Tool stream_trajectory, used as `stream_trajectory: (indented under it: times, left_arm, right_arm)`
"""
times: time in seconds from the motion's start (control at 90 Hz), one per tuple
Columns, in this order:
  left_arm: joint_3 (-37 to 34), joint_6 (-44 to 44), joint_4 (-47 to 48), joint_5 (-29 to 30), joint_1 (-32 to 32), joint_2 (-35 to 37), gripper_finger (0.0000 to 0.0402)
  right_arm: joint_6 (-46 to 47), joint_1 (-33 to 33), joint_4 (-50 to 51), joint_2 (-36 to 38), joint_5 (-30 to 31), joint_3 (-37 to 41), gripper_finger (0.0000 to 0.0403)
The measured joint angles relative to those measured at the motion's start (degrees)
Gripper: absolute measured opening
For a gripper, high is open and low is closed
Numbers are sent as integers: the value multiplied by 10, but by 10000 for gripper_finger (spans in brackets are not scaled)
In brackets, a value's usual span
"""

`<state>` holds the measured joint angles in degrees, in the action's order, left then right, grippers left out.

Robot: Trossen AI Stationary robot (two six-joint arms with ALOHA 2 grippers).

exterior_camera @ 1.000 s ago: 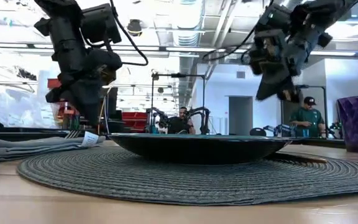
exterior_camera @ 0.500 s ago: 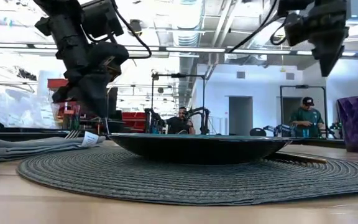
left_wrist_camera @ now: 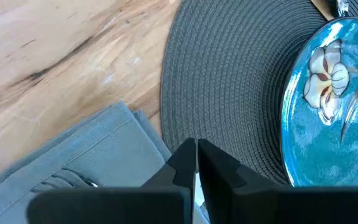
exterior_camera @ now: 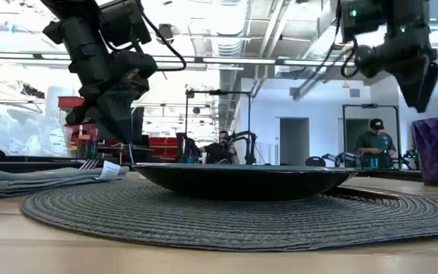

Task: Set table place
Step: Move the purple cup to the top right of the gray table mat

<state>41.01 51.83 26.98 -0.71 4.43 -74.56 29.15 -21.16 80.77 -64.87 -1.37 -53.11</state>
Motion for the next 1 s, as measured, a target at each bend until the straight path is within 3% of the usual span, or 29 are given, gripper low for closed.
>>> stream_trajectory:
  times: [0.167,0.3,0.389,0.522,0.567,0.789,1.0]
  left_arm:
    - [0,-5,0,0,0,0,0]
    - [0,-16,0,0,0,0,0]
    - [0,-19,0,1,0,0,0]
    - [0,-19,1,4,0,0,0]
    - [0,-19,1,5,0,0,0]
    - [0,-19,0,10,0,0,0]
    - [0,-24,-11,14,1,0,0]
  right_arm:
    - [38,-4,-25,0,-11,45,282]
    - [46,-4,-49,-1,-48,76,242]
    - [55,-4,-65,-1,-59,92,184]
    - [50,-4,-89,-1,-61,96,45]
    - [49,-4,-103,-1,-61,94,20]
    - [50,-10,-155,-26,-50,38,2]
    - [3,4,-208,-151,-43,-25,1]
